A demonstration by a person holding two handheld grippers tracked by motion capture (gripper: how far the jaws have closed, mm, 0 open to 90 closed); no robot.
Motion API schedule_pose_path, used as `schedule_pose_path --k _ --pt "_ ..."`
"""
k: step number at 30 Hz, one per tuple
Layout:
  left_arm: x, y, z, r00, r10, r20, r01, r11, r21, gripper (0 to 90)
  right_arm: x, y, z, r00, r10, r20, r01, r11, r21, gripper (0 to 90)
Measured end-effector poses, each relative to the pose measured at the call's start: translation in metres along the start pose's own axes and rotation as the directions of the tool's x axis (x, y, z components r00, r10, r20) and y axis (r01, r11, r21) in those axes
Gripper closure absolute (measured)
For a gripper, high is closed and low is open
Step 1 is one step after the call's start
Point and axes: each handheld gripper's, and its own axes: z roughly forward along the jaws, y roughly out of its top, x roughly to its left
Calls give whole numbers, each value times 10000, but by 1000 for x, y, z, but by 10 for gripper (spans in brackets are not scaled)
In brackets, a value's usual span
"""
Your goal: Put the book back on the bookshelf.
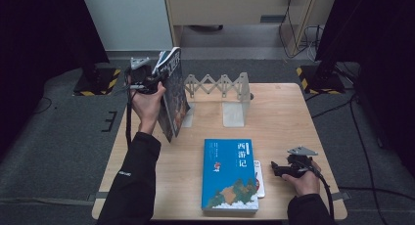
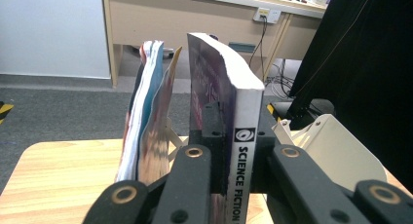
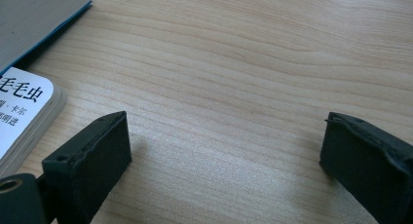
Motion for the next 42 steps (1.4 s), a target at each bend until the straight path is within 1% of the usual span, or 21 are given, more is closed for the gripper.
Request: schedule_pose_path --k 5,8,14,17,26,31,34,37,42 --pt "-5 -4 9 9998 60 -178 -56 9998 201 820 0 0 0 10000 -3 19 4 10000 -19 44" --pt "-6 -7 14 9995 81 -297 -74 9997 226 820 0 0 0 10000 -3 18 3 10000 -17 44" --pt "-9 -9 17 9967 492 -652 -476 9985 257 820 0 0 0 10000 14 23 -14 10000 -10 43" --pt "-10 -10 18 9954 568 -775 -547 9981 289 819 0 0 0 10000 10 26 -10 10000 -10 43" --pt "-15 -11 16 9962 491 -721 -470 9984 304 819 0 0 0 10000 13 24 -13 10000 -8 43" --pt "-18 -15 21 9959 500 -759 -475 9983 343 819 0 0 0 10000 12 24 -12 10000 -10 43" --pt "-19 -17 23 9958 472 -788 -457 9987 210 819 0 0 0 10000 24 21 -24 10000 -5 43" --pt "-19 -17 24 9946 530 -891 -520 9986 131 819 0 0 0 10000 3 15 -3 10000 -5 43" --pt "-21 -19 24 9942 621 -881 -612 9980 131 818 0 0 0 10000 5 14 -5 10000 -7 42"
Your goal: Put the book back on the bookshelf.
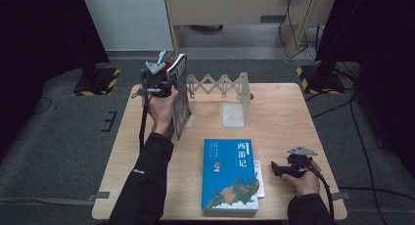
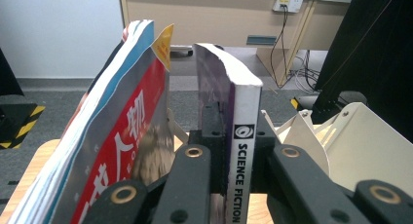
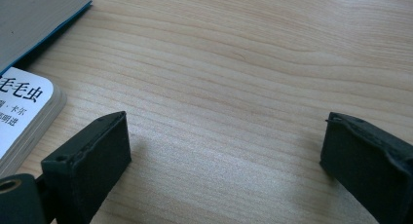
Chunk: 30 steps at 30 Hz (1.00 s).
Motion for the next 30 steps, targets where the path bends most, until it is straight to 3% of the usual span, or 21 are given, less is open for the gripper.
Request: schedule_pose_path --k 12,21,30 --pt "4 -9 -11 9993 346 168 -352 9986 393 817 0 0 0 10000 12 4 -12 10000 0 42" --pt "9 -19 -21 9987 395 333 -406 9986 336 818 0 0 0 10000 9 2 -9 10000 2 42" --pt "23 -32 -40 9970 407 656 -432 9983 381 817 0 0 0 10000 13 1 -13 10000 2 42"
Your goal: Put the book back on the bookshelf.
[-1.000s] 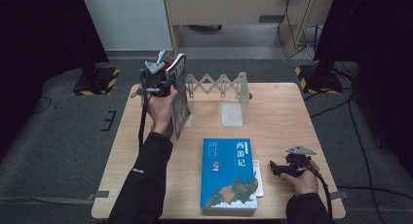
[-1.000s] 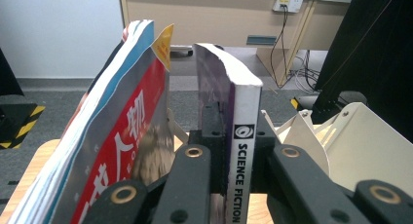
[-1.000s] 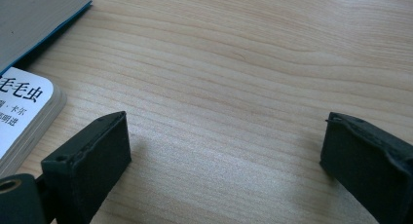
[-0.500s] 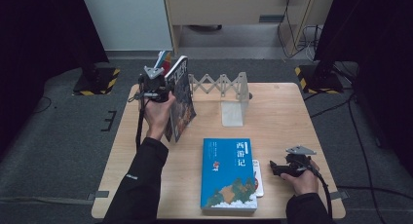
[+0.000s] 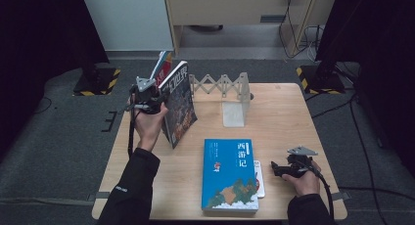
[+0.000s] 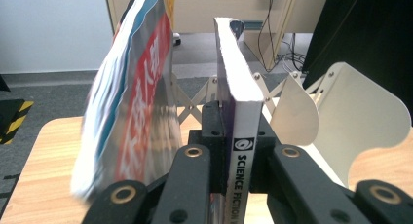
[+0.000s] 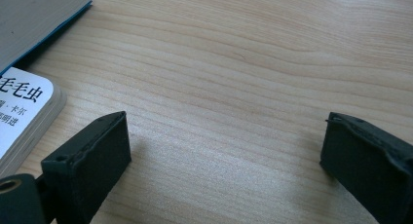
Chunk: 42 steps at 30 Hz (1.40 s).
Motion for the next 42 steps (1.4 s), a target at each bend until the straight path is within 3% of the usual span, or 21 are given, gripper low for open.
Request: schedule_pose_path --k 8,21,30,42 --pt "11 -16 -15 9995 -103 304 99 9999 135 816 0 0 0 10000 -22 -10 22 10000 5 42" --pt "9 -31 -29 9976 179 662 -214 9984 519 813 0 0 0 10000 1 -16 -1 10000 6 42" --pt "11 -36 -38 9966 481 666 -514 9975 488 795 0 0 0 10000 -2 -15 2 10000 6 42" --pt "15 -27 -30 9987 185 473 -223 9965 811 703 0 0 0 10000 25 -17 -25 10000 25 41"
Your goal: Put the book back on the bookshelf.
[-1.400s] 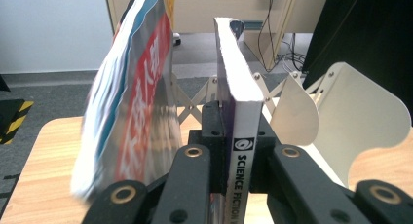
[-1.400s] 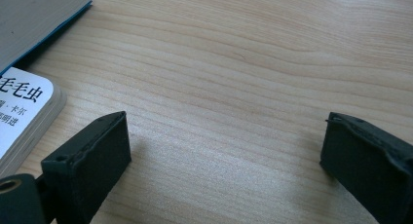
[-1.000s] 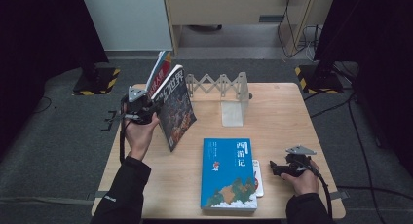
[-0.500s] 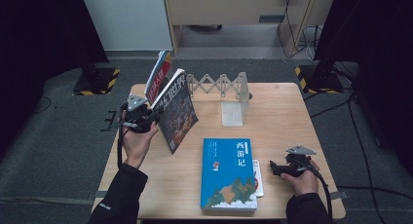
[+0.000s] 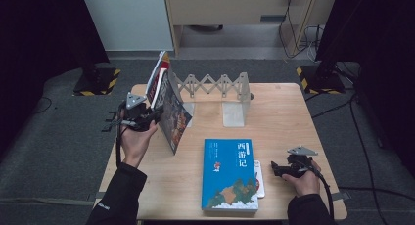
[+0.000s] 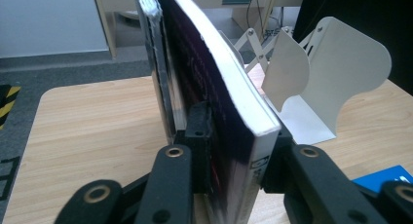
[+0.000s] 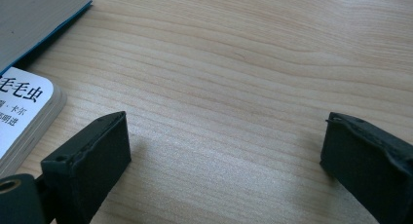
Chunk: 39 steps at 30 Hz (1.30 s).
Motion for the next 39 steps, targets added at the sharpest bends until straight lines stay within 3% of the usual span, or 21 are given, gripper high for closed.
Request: schedule_pose_path --k 8,20,23,27,34,39 --pt "-3 8 5 9995 -302 27 302 9994 143 692 0 0 0 10000 -12 -6 12 10000 -5 41" --pt "-9 23 10 9978 -493 -449 507 9983 301 675 0 0 0 10000 -7 4 7 10000 -5 40" --pt "-9 23 14 9967 -548 -599 574 9975 418 691 0 0 0 10000 -3 6 3 10000 -4 40" --pt "-9 25 16 9933 -572 -1003 636 9961 612 795 0 0 0 10000 -1 8 1 10000 -3 39" --pt "-6 27 15 9924 -786 -947 825 9958 386 819 0 0 0 10000 7 13 -7 10000 3 38" --pt "-9 34 13 9937 -1014 -466 1019 9948 82 821 0 0 1 10000 -8 18 9 10000 -24 36"
